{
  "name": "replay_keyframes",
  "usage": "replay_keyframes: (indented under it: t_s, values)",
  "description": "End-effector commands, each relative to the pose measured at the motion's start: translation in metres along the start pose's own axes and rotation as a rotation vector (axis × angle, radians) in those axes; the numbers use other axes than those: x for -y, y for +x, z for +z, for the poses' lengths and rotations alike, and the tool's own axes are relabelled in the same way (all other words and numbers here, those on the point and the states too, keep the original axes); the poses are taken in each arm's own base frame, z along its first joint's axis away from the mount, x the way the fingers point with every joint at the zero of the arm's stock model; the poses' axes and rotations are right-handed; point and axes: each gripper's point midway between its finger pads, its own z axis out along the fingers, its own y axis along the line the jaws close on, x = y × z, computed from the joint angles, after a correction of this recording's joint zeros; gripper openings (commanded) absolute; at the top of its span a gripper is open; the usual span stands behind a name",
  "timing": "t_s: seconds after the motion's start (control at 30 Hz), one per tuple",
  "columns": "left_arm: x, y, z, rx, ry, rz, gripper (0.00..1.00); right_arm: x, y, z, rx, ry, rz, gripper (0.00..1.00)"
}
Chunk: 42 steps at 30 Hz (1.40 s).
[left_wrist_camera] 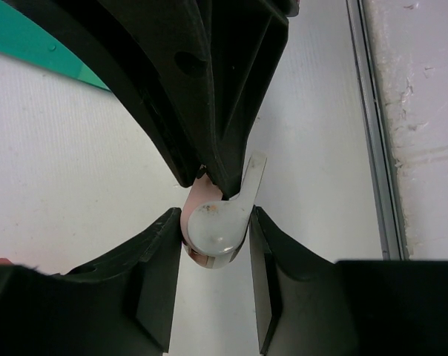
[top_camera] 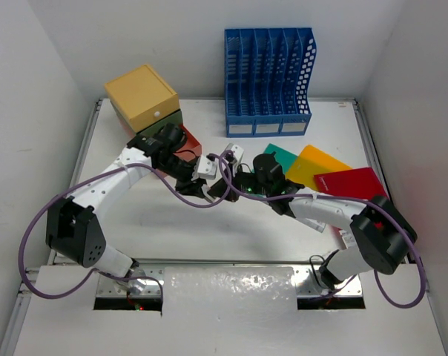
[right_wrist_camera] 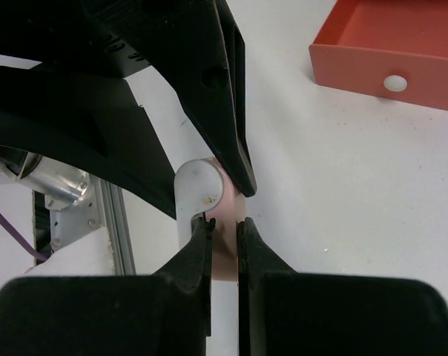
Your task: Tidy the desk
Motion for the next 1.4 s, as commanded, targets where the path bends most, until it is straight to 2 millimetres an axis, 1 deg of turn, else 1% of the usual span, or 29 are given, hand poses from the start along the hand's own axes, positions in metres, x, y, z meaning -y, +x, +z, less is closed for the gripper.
replay_keyframes:
  t_s: [0.0, 0.07, 0.13, 0.2, 0.3, 0.33, 0.37, 0.4, 0.5, 0.6, 0.7, 0.73, 0.77, 0.8, 0.83, 0.87, 0.9, 0.93, 0.97, 1.0, 1.03, 1.07, 1.1, 1.13, 1.17, 1.2, 1.27, 1.3, 1.37]
  values:
    - [-0.001, -0.011, -0.003, 0.019, 0.002, 0.045, 0.00, -0.007, -0.037, 0.005, 0.102, -0.027, -0.072, 0.00]
    - [-0.002, -0.011, -0.003, 0.019, 0.000, 0.047, 0.00, -0.006, -0.033, 0.005, 0.084, -0.021, -0.070, 0.00]
    - [-0.007, -0.011, -0.002, 0.021, -0.019, 0.031, 0.00, 0.000, -0.022, 0.003, 0.038, 0.007, -0.077, 0.01]
    - [-0.010, -0.006, 0.000, 0.005, -0.034, 0.014, 0.00, 0.004, -0.019, -0.001, 0.022, 0.030, -0.103, 0.19]
    - [-0.013, 0.005, 0.004, -0.028, -0.044, 0.002, 0.00, 0.009, -0.002, -0.008, -0.054, 0.056, -0.125, 0.39]
    - [-0.011, 0.012, 0.007, -0.043, -0.038, -0.005, 0.00, 0.011, 0.001, -0.010, -0.073, 0.066, -0.134, 0.41]
    - [-0.009, 0.026, 0.013, -0.079, -0.023, -0.022, 0.00, 0.018, 0.012, -0.015, -0.128, 0.097, -0.154, 0.44]
    - [-0.009, 0.026, 0.013, -0.079, -0.023, -0.022, 0.00, 0.018, 0.012, -0.015, -0.129, 0.098, -0.154, 0.44]
    - [-0.006, 0.049, 0.022, -0.134, -0.002, -0.035, 0.00, 0.027, 0.024, -0.020, -0.177, 0.135, -0.186, 0.45]
    - [-0.010, 0.062, 0.030, -0.153, -0.020, -0.055, 0.00, 0.029, 0.034, -0.023, -0.200, 0.142, -0.179, 0.45]
    - [-0.019, 0.062, 0.030, -0.151, -0.061, -0.084, 0.00, 0.027, 0.039, -0.029, -0.191, 0.153, -0.162, 0.45]
    - [-0.024, 0.062, 0.027, -0.150, -0.088, -0.107, 0.00, 0.028, 0.047, -0.034, -0.197, 0.164, -0.153, 0.45]
    - [-0.029, 0.062, 0.023, -0.151, -0.116, -0.135, 0.00, 0.030, 0.050, -0.042, -0.190, 0.194, -0.148, 0.46]
    - [-0.032, 0.060, 0.021, -0.150, -0.131, -0.124, 0.00, 0.031, 0.043, -0.044, -0.169, 0.213, -0.154, 0.46]
    - [-0.041, 0.059, 0.015, -0.141, -0.167, -0.149, 0.00, 0.035, 0.053, -0.053, -0.178, 0.241, -0.139, 0.47]
    - [-0.047, 0.058, 0.010, -0.136, -0.194, -0.160, 0.00, 0.035, 0.046, -0.061, -0.149, 0.267, -0.143, 0.48]
    - [-0.054, 0.060, 0.002, -0.126, -0.229, -0.205, 0.00, 0.045, 0.052, -0.070, -0.153, 0.326, -0.119, 0.48]
    - [-0.066, 0.054, -0.007, -0.106, -0.269, -0.206, 0.00, 0.046, 0.046, -0.078, -0.128, 0.354, -0.117, 0.48]
    - [-0.073, 0.054, -0.012, -0.090, -0.290, -0.232, 0.00, 0.050, 0.046, -0.084, -0.120, 0.384, -0.093, 0.48]
    - [-0.084, 0.054, -0.024, -0.059, -0.329, -0.285, 0.00, 0.061, 0.050, -0.095, -0.121, 0.436, -0.061, 0.48]
    - [-0.095, 0.047, -0.035, -0.035, -0.364, -0.295, 0.00, 0.065, 0.049, -0.101, -0.105, 0.461, -0.037, 0.48]
    - [-0.102, 0.049, -0.040, -0.026, -0.382, -0.323, 0.00, 0.067, 0.043, -0.107, -0.068, 0.481, 0.000, 0.47]
    - [-0.113, 0.053, -0.051, -0.025, -0.432, -0.361, 0.00, 0.078, 0.046, -0.118, -0.052, 0.526, 0.031, 0.47]
    - [-0.123, 0.052, -0.059, -0.018, -0.472, -0.372, 0.00, 0.082, 0.046, -0.123, -0.037, 0.551, 0.047, 0.47]
    - [-0.133, 0.059, -0.070, -0.028, -0.535, -0.405, 0.00, 0.083, 0.042, -0.129, -0.010, 0.572, 0.053, 0.47]
    - [-0.147, 0.056, -0.081, 0.000, -0.602, -0.424, 0.00, 0.090, 0.045, -0.137, -0.006, 0.625, 0.053, 0.47]
    - [-0.165, 0.055, -0.099, 0.035, -0.706, -0.459, 0.00, 0.092, 0.047, -0.143, -0.002, 0.651, 0.046, 0.47]
    - [-0.181, 0.058, -0.115, 0.043, -0.812, -0.489, 0.00, 0.092, 0.049, -0.145, 0.000, 0.658, 0.045, 0.48]
    - [-0.196, 0.064, -0.127, 0.021, -0.898, -0.501, 0.00, 0.093, 0.052, -0.149, -0.008, 0.671, 0.045, 0.48]
